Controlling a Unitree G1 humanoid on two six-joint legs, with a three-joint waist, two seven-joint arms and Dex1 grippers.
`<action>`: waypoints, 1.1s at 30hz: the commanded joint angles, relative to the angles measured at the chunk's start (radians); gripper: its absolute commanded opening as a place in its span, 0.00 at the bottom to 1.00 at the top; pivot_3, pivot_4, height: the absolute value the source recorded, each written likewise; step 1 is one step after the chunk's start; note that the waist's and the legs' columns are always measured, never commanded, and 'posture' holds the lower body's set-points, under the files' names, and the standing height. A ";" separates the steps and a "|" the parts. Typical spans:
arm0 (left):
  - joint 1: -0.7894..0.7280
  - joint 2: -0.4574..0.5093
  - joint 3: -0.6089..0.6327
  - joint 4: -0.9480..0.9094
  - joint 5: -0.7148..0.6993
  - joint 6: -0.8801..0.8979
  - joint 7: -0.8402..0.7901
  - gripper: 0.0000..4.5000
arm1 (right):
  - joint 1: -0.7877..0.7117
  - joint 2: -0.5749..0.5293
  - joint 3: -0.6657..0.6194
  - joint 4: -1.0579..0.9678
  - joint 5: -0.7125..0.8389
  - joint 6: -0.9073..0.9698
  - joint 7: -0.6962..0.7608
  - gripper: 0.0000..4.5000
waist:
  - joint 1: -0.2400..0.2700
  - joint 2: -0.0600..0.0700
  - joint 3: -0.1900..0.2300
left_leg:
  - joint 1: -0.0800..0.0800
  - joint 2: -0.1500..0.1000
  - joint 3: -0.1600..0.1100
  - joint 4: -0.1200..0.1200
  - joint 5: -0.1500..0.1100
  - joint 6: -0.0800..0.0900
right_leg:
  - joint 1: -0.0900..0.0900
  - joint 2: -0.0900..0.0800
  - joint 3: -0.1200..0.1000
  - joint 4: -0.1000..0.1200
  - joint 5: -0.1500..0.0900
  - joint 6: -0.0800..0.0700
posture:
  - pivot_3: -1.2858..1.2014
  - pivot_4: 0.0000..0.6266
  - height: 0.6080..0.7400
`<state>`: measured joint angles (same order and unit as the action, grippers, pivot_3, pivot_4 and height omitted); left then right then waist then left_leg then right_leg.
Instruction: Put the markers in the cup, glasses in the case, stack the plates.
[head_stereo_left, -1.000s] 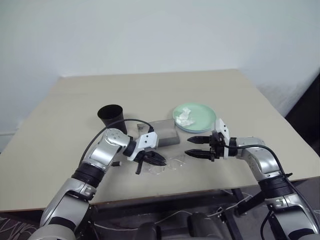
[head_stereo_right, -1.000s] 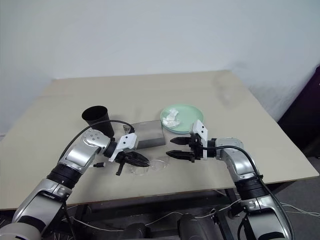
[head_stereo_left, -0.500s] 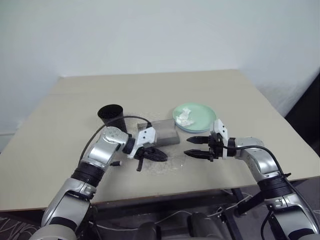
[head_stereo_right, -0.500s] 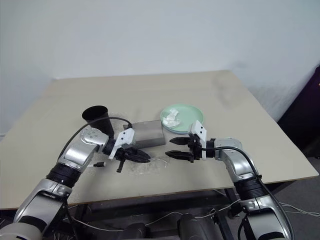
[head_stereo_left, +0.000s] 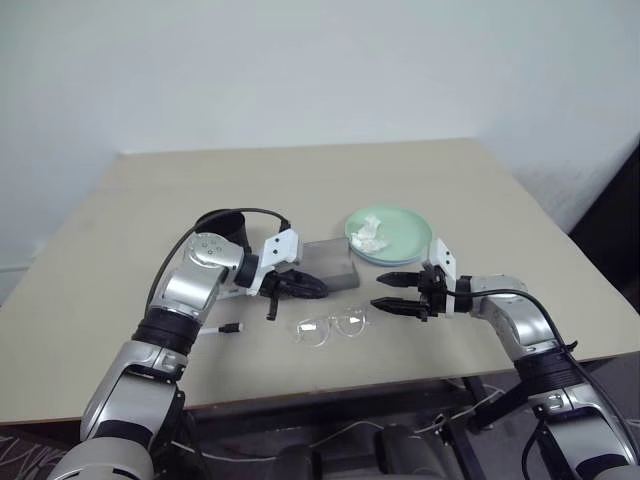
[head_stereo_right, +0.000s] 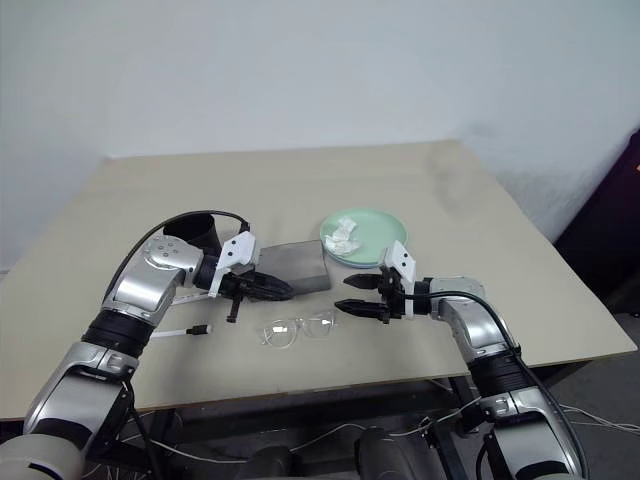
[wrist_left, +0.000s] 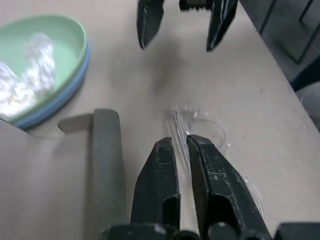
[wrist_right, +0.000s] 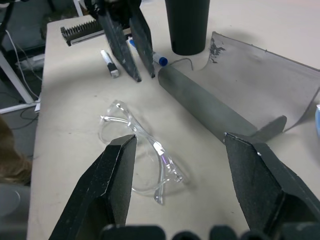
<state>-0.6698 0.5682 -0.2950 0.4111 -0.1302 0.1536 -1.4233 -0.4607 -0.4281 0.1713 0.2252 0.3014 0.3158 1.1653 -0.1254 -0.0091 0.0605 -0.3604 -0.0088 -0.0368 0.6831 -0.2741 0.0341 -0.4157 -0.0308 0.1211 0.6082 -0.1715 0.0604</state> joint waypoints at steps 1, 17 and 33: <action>-0.018 -0.020 -0.022 0.001 0.032 -0.038 0.005 0.35 | -0.022 0.000 -0.009 -0.023 -0.002 -0.018 -0.010 0.67 | 0.001 0.000 0.000 | 0.000 0.000 0.000 0.000 0.000 0.000 | 0.000 0.000 0.000 0.000 0.000 0.000 | 0.52 0.00 0.97; -0.034 -0.065 -0.092 0.062 0.126 -0.084 -0.010 0.50 | -0.001 -0.005 -0.017 -0.052 0.012 -0.007 -0.012 0.67 | 0.000 0.000 0.000 | 0.000 0.000 0.000 0.000 0.000 0.000 | 0.000 0.000 0.000 0.000 0.000 0.000 | 0.52 0.00 0.97; -0.021 -0.061 -0.080 0.055 0.122 -0.076 -0.039 0.00 | 0.003 -0.002 -0.011 -0.052 0.003 -0.009 -0.016 0.67 | 0.000 0.000 0.000 | 0.002 0.000 0.000 0.000 0.000 0.000 | 0.002 0.000 0.000 0.000 0.000 0.000 | 0.52 0.00 0.97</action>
<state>-0.6800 0.4966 -0.3838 0.4883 -0.0021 0.0773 -1.4567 -0.4496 -0.4278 0.1720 0.2060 0.2933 0.3169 1.1494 -0.1252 -0.0092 0.0603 -0.3587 -0.0087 -0.0371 0.6836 -0.2740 0.0341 -0.4139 -0.0307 0.1212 0.6085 -0.1715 0.0603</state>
